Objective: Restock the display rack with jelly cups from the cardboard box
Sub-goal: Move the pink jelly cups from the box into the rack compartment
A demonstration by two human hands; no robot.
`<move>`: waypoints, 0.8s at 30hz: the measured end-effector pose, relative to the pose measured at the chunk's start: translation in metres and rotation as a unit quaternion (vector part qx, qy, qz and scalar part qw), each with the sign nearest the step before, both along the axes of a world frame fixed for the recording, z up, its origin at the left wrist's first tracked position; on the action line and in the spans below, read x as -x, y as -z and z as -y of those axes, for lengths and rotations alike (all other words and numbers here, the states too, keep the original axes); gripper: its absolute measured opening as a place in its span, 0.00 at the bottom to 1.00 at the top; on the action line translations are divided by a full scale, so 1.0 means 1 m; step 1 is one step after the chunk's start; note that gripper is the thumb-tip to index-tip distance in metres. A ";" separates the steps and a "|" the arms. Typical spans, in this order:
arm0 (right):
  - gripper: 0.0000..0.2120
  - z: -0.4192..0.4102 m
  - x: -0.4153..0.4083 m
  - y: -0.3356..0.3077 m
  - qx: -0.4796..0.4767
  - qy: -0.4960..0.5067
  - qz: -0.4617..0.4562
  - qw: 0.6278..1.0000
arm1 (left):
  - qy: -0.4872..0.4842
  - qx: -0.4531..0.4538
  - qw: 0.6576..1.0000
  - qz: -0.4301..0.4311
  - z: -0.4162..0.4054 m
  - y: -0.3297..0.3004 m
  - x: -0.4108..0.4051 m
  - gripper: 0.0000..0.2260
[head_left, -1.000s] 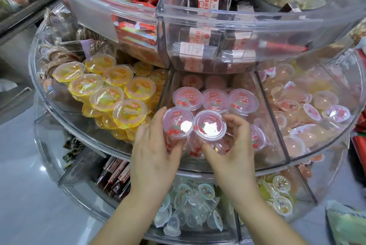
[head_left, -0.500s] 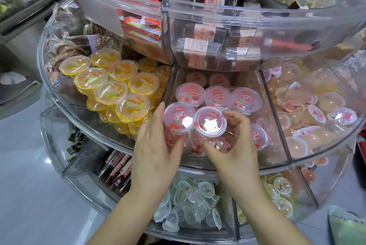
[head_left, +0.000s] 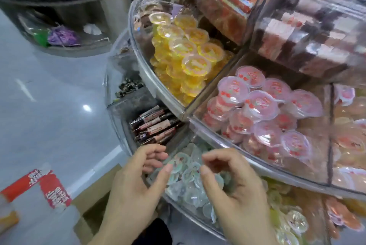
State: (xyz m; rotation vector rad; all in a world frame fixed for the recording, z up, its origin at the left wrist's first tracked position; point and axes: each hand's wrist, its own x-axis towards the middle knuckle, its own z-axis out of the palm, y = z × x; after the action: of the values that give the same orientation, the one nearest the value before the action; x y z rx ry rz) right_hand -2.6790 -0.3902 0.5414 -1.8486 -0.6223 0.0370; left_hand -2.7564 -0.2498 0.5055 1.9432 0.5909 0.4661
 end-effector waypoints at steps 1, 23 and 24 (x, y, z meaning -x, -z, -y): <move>0.08 -0.009 0.011 0.011 0.011 -0.053 -0.025 0.998 | -0.033 0.032 0.999 -0.005 -0.002 0.015 0.018 0.12; 0.16 -0.204 0.097 0.649 0.506 -0.285 -0.284 0.763 | -0.462 0.536 0.680 -0.193 -0.120 0.613 0.182 0.17; 0.19 -0.216 0.092 0.675 0.510 -0.264 -0.297 0.763 | -0.464 0.564 0.660 -0.177 -0.134 0.639 0.179 0.18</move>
State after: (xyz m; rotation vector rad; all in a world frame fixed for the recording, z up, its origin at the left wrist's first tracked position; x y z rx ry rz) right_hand -2.7711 -0.1739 -0.1333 -2.3927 -0.6912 1.5582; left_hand -2.9352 -0.1161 -0.1331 0.3792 1.6637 0.1844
